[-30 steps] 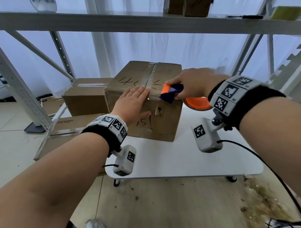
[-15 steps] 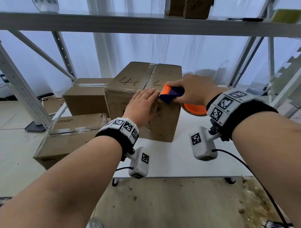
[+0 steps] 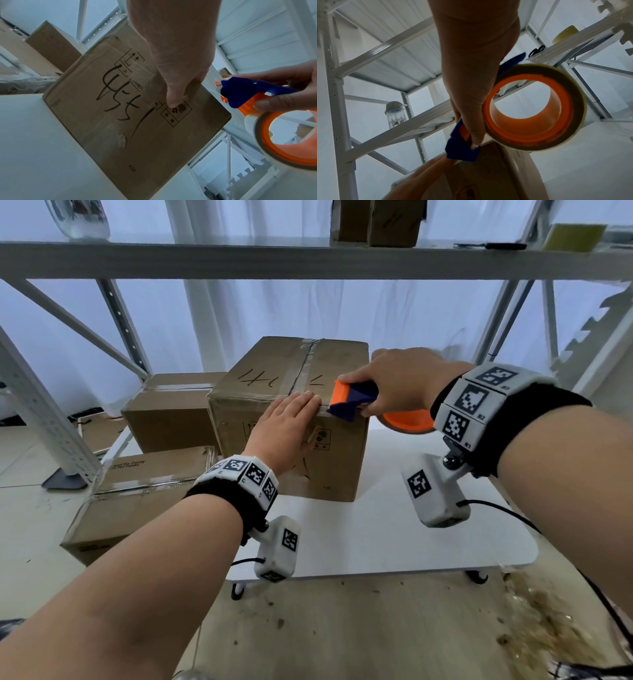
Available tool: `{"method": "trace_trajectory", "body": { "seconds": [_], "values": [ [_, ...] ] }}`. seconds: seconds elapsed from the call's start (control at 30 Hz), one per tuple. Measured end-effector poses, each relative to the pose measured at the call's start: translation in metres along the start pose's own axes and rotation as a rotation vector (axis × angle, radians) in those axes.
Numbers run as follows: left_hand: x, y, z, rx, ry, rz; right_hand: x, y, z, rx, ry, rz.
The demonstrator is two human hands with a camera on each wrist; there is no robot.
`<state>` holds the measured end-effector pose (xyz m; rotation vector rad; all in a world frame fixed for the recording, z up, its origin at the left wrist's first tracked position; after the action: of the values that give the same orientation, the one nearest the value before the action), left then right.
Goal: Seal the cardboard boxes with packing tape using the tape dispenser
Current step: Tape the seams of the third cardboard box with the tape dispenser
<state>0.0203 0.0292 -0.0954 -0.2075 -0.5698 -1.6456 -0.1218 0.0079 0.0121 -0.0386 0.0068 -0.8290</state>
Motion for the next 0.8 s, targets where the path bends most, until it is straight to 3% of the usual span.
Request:
{"method": "trace_trajectory", "body": {
  "seconds": [0.5, 0.8],
  "values": [
    [0.001, 0.000, 0.006, -0.032, -0.030, 0.025, 0.001, -0.013, -0.014, 0.051, 0.009, -0.051],
    [0.000, 0.000, 0.009, -0.062, -0.048, 0.055, -0.003, -0.016, -0.006, 0.080, -0.088, -0.012]
  ]
}}
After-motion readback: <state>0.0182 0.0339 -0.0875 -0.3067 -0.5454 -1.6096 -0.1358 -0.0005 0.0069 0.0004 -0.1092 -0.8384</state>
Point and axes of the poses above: each hand's wrist, its own x-axis towards the middle knuckle, its own z-axis out of the back of the hand, y = z × x, the point moved 7 cm from there along x, towards the middle knuckle, and after that the axes turned 14 degrees about x, right-handed, at the moved point
